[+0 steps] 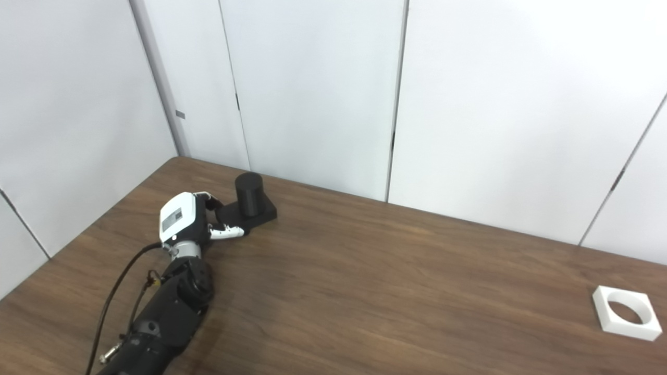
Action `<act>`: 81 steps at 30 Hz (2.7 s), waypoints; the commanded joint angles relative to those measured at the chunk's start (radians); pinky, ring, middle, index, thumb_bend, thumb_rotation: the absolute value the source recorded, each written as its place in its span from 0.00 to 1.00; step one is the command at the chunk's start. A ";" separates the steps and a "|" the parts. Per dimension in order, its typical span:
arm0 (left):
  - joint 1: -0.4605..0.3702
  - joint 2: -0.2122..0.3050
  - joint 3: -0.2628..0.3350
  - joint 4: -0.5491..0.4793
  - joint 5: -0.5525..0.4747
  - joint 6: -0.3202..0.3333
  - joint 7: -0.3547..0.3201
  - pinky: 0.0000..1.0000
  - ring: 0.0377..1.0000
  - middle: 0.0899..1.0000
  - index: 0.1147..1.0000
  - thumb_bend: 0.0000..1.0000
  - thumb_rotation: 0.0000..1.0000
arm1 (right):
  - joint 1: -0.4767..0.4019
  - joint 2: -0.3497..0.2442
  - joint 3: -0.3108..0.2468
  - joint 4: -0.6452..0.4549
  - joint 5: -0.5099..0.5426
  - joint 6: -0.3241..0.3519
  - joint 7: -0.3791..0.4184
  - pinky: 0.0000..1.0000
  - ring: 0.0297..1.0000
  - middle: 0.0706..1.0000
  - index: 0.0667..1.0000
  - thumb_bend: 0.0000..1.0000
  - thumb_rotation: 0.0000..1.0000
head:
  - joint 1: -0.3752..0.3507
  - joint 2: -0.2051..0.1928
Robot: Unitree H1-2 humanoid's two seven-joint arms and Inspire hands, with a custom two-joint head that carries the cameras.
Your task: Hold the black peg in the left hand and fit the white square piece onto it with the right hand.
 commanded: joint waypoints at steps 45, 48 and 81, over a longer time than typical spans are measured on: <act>0.552 -0.088 -0.306 -0.997 0.160 -0.041 -0.425 0.65 0.73 0.67 0.42 0.52 0.05 | 0.036 0.065 0.074 -0.204 -0.142 0.146 -0.070 1.00 0.98 0.95 0.98 0.72 1.00 | -0.243 0.145; 0.586 -0.104 -0.342 -1.015 0.184 -0.057 -0.461 0.67 0.75 0.67 0.42 0.52 0.05 | 0.038 0.074 0.084 -0.233 -0.156 0.163 -0.076 1.00 0.98 0.95 0.99 0.66 1.00 | -0.279 0.166; 0.678 -0.109 -0.448 -0.906 0.244 -0.231 -0.584 0.91 0.79 0.68 0.42 0.52 0.05 | 0.026 0.102 0.161 -0.351 -0.248 0.294 -0.157 1.00 0.95 0.89 0.95 0.61 1.00 | -0.493 0.288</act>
